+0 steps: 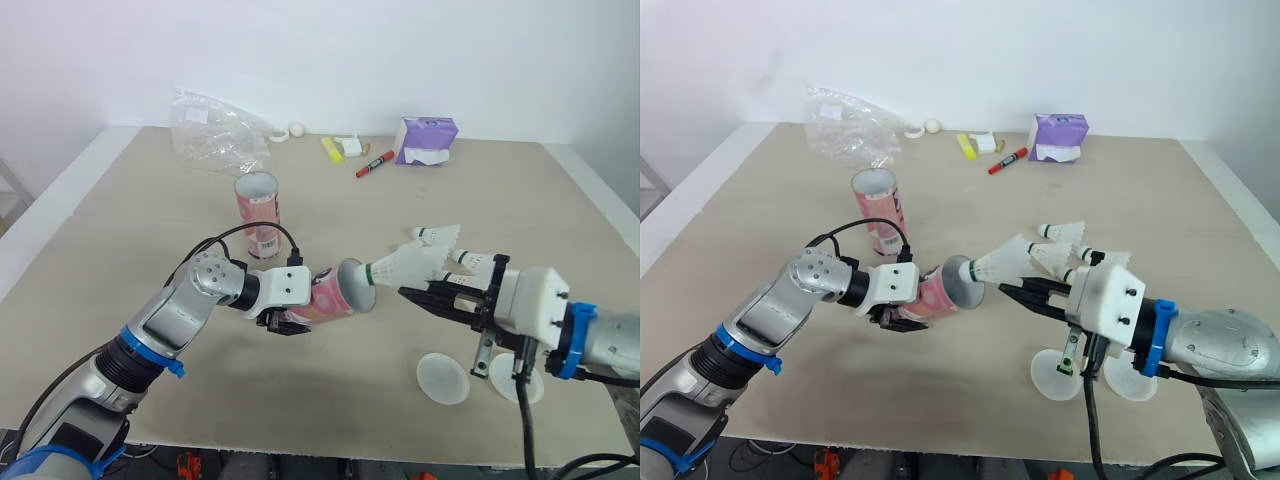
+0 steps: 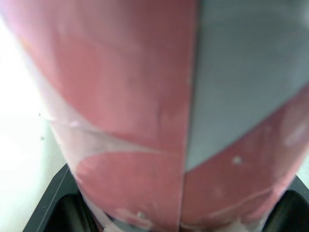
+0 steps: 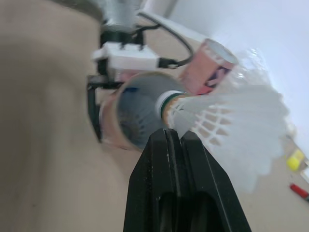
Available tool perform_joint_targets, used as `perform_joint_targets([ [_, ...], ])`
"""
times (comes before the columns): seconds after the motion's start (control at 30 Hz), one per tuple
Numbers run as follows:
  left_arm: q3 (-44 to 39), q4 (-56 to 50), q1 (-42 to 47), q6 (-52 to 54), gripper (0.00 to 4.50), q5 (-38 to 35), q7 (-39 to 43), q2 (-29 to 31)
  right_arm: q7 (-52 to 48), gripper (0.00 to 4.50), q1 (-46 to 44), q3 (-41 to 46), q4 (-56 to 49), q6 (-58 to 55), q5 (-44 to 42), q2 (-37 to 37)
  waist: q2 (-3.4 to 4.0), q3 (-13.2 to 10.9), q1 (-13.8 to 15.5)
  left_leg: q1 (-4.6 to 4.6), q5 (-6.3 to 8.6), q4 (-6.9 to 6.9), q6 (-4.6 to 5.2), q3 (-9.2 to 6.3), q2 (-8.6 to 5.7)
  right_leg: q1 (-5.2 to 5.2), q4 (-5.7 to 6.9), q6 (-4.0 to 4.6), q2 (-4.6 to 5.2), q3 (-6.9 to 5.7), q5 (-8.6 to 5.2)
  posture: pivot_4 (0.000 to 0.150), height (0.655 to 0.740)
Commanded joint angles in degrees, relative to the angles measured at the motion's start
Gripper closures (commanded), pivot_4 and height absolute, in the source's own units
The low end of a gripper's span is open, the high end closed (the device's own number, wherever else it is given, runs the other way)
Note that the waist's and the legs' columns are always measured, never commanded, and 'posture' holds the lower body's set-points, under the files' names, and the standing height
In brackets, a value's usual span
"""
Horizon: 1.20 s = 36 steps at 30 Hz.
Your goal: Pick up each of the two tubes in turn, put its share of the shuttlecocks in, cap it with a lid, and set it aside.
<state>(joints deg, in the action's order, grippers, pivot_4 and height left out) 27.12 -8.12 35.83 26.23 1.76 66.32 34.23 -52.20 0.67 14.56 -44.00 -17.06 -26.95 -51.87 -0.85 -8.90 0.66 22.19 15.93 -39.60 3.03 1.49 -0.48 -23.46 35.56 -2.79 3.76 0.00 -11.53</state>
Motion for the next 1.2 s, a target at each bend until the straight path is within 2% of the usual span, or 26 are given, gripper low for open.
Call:
perform_joint_targets([
  [0.03,1.80,2.36,-0.76,1.09,1.48,2.14,-0.90,0.06,-0.47,4.47,-1.66,-4.00,0.63,2.51,4.13,-0.71,0.01,0.00,0.04,0.01,0.00,0.00,0.00,0.00,0.00,0.00,0.00,0.00,0.04,-0.05,0.00,0.150,0.7400],
  [0.13,1.77,2.09,-0.99,1.23,1.48,2.20,-0.88,0.15,-0.16,4.47,-3.63,-6.09,1.05,1.97,3.99,-0.05,0.02,0.00,0.05,0.09,0.00,0.00,0.00,-0.01,0.00,-0.01,-0.01,0.03,0.10,-0.18,-0.01,0.150,0.7400],
  [0.17,1.76,2.01,-1.06,1.27,1.48,2.23,-0.87,0.19,0.01,3.86,-4.39,-6.58,1.07,1.66,3.67,0.21,0.01,0.00,0.04,0.12,0.00,0.00,0.00,-0.01,0.00,-0.01,-0.03,0.03,0.12,-0.18,-0.01,0.150,0.7400],
  [0.23,1.72,1.84,-1.19,1.40,1.48,2.23,-0.87,0.24,0.44,3.23,-5.54,-6.83,1.05,0.08,2.27,0.56,-0.02,-0.02,0.07,0.13,0.00,0.00,0.00,0.00,-0.01,-0.01,-0.05,0.04,0.15,-0.20,-0.01,0.150,0.7400],
  [0.27,1.72,1.75,-1.26,1.44,1.48,2.24,-0.90,0.25,0.59,2.57,-5.62,-6.51,1.00,-0.44,1.69,0.70,-0.03,-0.02,0.07,0.14,0.00,0.00,0.00,-0.02,-0.01,-0.01,-0.06,0.04,0.16,-0.24,-0.01,0.150,0.7400],
  [0.3,1.72,1.66,-1.33,1.49,1.48,2.24,-0.92,0.26,0.96,2.18,-5.51,-5.90,0.92,-1.46,0.52,1.03,-0.03,-0.02,0.07,0.15,0.00,0.00,0.00,-0.03,-0.01,-0.01,-0.07,0.04,0.17,-0.26,-0.01,0.150,0.7400],
  [0.43,1.81,1.09,-1.75,1.69,1.48,2.22,-1.04,0.25,5.30,0.23,-2.58,0.88,1.46,-7.45,-6.73,4.05,-0.04,-0.03,0.12,0.19,0.00,0.01,0.00,-0.07,-0.01,0.00,-0.10,0.05,0.23,-0.34,-0.01,0.150,0.7400],
  [0.47,1.83,1.01,-1.82,1.70,1.48,2.22,-1.07,0.23,6.49,0.10,-1.35,3.16,2.28,-9.09,-8.26,4.84,-0.04,-0.02,0.15,0.21,0.00,0.01,0.00,-0.08,-0.01,0.00,-0.11,0.05,0.27,-0.36,-0.02,0.150,0.7400],
  [0.63,2.08,1.05,-1.81,1.51,1.48,2.23,-1.07,0.10,13.40,0.10,6.08,14.44,10.32,-16.04,-13.38,10.22,-0.09,0.01,0.35,0.25,0.00,0.02,0.00,-0.12,-0.01,0.02,-0.16,0.11,0.40,-0.38,-0.02,0.150,0.7400],
  [0.83,2.24,1.23,-1.57,1.25,1.48,2.19,-0.87,0.11,18.00,0.10,8.03,18.94,17.08,-17.31,-12.67,12.98,0.18,0.06,0.33,0.23,0.00,0.07,0.00,-0.10,-0.01,-0.02,-0.17,0.15,0.40,-0.37,0.01,0.150,0.7400],
  [1.2,2.46,0.72,-1.86,1.16,1.48,2.39,-0.71,0.35,17.67,0.10,8.14,12.92,25.99,-14.30,-7.89,16.36,0.31,0.05,0.28,0.23,-0.01,0.12,0.02,-0.03,0.00,-0.01,-0.17,0.12,0.30,-0.49,-0.05,0.150,0.7400],
])
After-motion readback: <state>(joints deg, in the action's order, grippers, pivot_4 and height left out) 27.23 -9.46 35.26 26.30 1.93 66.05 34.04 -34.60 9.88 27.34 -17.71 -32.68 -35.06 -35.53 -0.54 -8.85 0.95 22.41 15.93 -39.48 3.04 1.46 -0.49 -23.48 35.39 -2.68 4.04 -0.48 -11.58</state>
